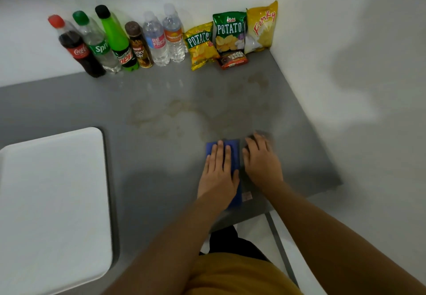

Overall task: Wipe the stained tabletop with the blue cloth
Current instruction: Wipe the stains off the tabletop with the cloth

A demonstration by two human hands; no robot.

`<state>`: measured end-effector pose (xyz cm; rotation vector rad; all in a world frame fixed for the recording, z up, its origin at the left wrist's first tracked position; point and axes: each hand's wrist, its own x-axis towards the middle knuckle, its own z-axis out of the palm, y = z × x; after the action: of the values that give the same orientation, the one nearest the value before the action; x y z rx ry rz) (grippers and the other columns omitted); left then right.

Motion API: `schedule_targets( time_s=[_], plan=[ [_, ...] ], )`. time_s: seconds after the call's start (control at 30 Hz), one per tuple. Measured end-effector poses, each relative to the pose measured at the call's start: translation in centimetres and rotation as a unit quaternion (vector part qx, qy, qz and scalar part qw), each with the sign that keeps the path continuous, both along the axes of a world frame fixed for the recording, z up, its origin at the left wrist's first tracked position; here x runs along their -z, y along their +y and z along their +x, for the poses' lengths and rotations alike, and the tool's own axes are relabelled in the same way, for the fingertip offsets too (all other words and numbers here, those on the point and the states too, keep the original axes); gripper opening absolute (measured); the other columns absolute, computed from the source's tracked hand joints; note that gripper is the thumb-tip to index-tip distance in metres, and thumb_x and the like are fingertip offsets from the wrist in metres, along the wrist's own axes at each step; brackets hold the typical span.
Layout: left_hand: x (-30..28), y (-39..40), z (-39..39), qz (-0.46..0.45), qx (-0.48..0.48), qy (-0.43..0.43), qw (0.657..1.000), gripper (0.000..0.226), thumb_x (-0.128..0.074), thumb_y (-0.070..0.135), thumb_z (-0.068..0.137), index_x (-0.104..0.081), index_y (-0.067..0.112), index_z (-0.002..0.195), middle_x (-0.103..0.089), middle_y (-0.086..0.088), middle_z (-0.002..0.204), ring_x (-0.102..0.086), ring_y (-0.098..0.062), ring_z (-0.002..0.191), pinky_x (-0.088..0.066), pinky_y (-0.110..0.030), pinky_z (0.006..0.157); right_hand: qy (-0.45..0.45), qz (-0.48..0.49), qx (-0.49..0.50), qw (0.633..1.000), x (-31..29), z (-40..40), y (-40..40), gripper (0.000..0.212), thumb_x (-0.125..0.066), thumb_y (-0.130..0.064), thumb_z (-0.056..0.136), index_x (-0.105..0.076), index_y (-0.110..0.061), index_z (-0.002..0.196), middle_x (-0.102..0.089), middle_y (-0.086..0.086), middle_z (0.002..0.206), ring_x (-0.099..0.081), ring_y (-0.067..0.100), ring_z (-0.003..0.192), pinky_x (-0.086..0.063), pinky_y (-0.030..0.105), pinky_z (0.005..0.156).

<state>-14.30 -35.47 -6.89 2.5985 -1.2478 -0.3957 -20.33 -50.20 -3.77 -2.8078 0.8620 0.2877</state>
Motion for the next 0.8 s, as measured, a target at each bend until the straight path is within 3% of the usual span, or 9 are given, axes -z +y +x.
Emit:
schedule_targets(
  time_s=[0.13,0.3,0.43,0.6,0.8],
  plan=[
    [0.4,3.6,0.6,0.012,-0.019,-0.023,0.999,0.072,-0.023,0.047,0.104,0.003,0.011,0.159,0.004,-0.013,0.168,0.004,-0.027,0.155,-0.007,-0.043,0.125,-0.097,0.022,0.023,0.995,-0.7,0.6,1.6,0.046,-0.039,-0.034,0.108,-0.05,-0.007,0.145,-0.04,0.018,0.157,-0.034,0.033,0.148,-0.035,0.048,0.118],
    [0.6,9.1,2.8,0.049,-0.068,-0.039,0.996,0.075,-0.02,0.054,0.102,0.011,0.017,0.159,0.016,-0.013,0.167,0.013,-0.028,0.154,0.004,-0.04,0.122,-0.073,0.023,0.043,0.996,-0.5,1.5,2.4,0.05,-0.04,-0.037,0.108,-0.047,-0.009,0.148,-0.039,0.018,0.158,-0.034,0.035,0.147,-0.033,0.048,0.119],
    [0.4,12.2,5.7,0.049,-0.088,-0.033,0.994,0.076,-0.015,0.061,0.101,0.014,0.02,0.159,0.017,-0.011,0.167,0.012,-0.028,0.154,0.0,-0.04,0.122,-0.08,0.029,0.054,0.995,-0.3,1.6,2.7,0.05,-0.045,-0.036,0.106,-0.048,-0.007,0.148,-0.04,0.02,0.157,-0.036,0.039,0.145,-0.035,0.051,0.116],
    [-0.2,13.9,10.9,0.047,-0.095,-0.05,0.993,0.08,-0.018,0.063,0.1,0.004,0.016,0.16,0.006,-0.015,0.168,0.003,-0.032,0.155,-0.006,-0.041,0.125,-0.071,0.028,0.053,0.996,-0.1,1.3,2.8,0.053,-0.044,-0.037,0.107,-0.042,-0.008,0.151,-0.035,0.019,0.16,-0.031,0.037,0.148,-0.032,0.049,0.119],
    [-0.9,10.3,14.0,0.108,-0.103,-0.051,0.987,0.074,-0.015,0.053,0.102,0.014,0.015,0.158,0.01,-0.017,0.167,0.01,-0.035,0.153,0.0,-0.044,0.125,-0.057,0.035,0.064,0.996,-0.2,1.4,3.4,0.057,-0.035,-0.043,0.108,-0.031,-0.013,0.157,-0.021,0.013,0.167,-0.016,0.033,0.154,-0.024,0.048,0.122]
  ],
)
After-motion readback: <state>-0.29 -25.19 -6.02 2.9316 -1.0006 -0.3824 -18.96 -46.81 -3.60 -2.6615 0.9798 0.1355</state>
